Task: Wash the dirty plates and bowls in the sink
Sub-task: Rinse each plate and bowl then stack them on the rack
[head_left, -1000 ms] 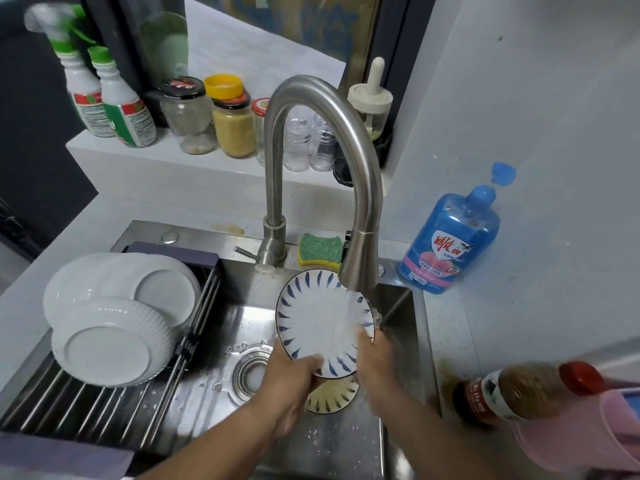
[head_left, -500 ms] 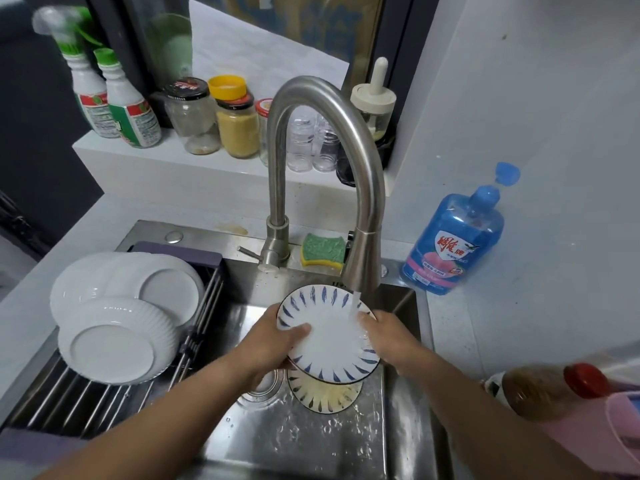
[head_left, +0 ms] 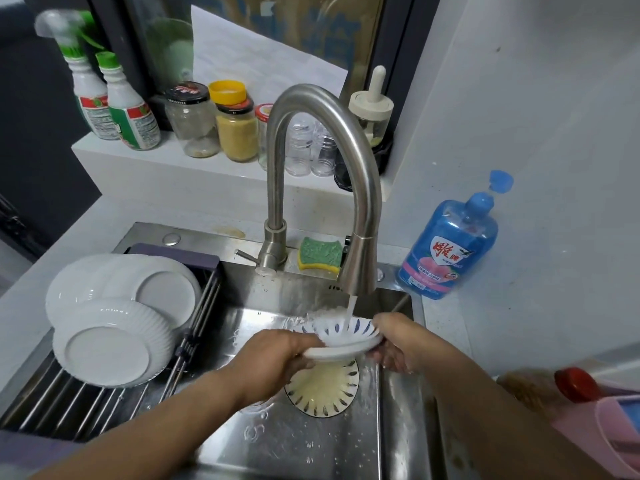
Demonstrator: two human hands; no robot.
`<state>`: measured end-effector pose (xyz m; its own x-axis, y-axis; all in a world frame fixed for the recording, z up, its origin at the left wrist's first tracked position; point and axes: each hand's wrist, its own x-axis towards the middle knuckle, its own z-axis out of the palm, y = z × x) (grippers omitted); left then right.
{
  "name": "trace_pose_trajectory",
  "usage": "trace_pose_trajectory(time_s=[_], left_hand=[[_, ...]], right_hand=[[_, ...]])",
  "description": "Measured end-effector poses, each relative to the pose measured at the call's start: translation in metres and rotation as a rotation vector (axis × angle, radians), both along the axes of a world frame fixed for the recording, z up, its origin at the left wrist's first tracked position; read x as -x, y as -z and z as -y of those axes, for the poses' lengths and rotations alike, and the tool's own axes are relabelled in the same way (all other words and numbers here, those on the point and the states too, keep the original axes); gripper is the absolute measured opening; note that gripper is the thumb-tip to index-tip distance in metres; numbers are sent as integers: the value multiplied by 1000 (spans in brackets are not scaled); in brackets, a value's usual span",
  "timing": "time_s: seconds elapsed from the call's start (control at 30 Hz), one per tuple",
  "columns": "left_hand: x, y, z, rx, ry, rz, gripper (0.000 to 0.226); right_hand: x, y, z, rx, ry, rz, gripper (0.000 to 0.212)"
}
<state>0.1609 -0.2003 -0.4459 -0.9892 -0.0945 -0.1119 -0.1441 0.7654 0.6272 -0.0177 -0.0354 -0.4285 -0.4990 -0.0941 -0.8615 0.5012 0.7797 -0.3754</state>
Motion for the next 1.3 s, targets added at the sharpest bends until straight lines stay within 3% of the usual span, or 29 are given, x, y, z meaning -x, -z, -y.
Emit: trace_pose_trajectory(time_s=[0.07, 0.13, 0.27, 0.33, 0.43, 0.5, 0.57, 0.67, 0.77, 0.83, 0.9, 0.97, 1.13, 1.3], left_hand=[[2, -3, 3, -272, -98, 79, 16], [3, -9, 0, -586, -202, 124, 21], [2, -13, -17, -997, -389, 180, 30], [3, -12, -24, -1094, -471, 208, 30], [2, -14, -26, -1194, -548, 218, 30], [-3, -14, -23, -1253, -575, 230, 29], [-8, -12, -20, -1298, -592, 240, 30], [-10, -12, -21, -1357, -642, 206, 35], [-8, -10, -21, -1486, -738, 101, 44], [-8, -9, -19, -1526, -761, 59, 46], [-10, -7, -16, -1552, -748, 56, 43], [-13, -5, -11, -1541, -715, 100, 42], [-5, -13, 19, -1348, -560, 195, 64], [18, -38, 28, -1135, -293, 356, 52]], right_hand=[[0, -2, 3, 101, 77, -33, 53], [-2, 0, 12, 152, 48, -197, 56], [-29, 9, 39, 196, -89, -550, 35], [-50, 15, 49, 231, -68, -619, 49], [-70, 18, 58, 189, -282, -731, 78], [-64, 17, 58, 212, -248, -668, 83], [-58, 18, 56, 165, -172, -665, 81], [-47, 16, 51, 75, -193, -715, 56], [-28, 14, 45, -9, -119, -599, 37], [-23, 16, 43, 29, 14, -442, 35], [-27, 18, 42, 171, 211, -246, 50], [-25, 23, 39, 263, 344, -170, 66], [-13, 11, 32, 290, 281, -305, 45], [-7, 1, 35, 322, 58, -431, 26]])
